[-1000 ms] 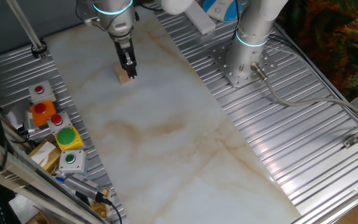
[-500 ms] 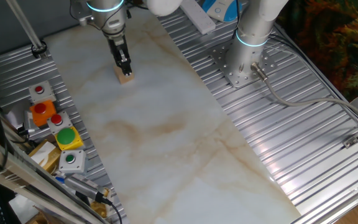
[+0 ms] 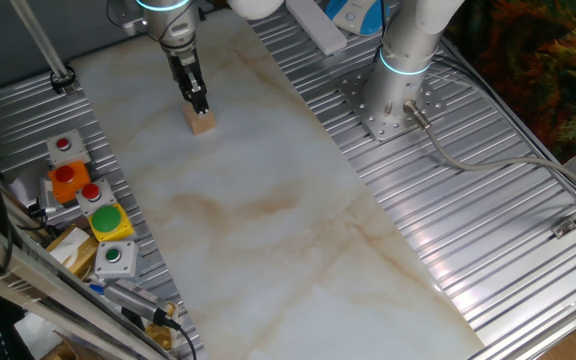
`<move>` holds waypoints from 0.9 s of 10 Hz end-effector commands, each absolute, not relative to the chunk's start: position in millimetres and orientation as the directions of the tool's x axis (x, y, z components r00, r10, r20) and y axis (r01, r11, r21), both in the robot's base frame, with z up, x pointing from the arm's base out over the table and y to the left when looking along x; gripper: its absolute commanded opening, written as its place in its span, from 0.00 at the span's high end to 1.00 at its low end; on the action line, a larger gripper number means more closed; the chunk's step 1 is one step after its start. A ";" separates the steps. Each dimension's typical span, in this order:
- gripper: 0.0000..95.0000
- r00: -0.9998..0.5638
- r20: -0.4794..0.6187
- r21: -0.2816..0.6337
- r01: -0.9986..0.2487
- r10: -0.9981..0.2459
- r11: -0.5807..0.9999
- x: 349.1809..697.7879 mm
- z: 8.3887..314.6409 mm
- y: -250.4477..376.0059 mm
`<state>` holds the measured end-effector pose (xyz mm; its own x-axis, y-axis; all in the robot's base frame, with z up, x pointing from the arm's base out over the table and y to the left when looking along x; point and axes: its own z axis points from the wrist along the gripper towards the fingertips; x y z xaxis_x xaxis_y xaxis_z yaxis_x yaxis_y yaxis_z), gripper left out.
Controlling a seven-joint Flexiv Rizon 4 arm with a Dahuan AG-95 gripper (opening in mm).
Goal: Pick up the small block on the left and move it to the right
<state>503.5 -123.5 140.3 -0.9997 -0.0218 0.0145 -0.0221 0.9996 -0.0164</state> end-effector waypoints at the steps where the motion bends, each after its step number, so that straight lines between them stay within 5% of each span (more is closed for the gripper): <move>1: 0.20 -0.999 0.001 -0.016 -0.051 -0.051 0.999 499.2 136.5 -132.7; 9: 0.20 -0.998 -0.014 -0.003 -0.059 -0.059 0.998 499.3 136.9 -134.4</move>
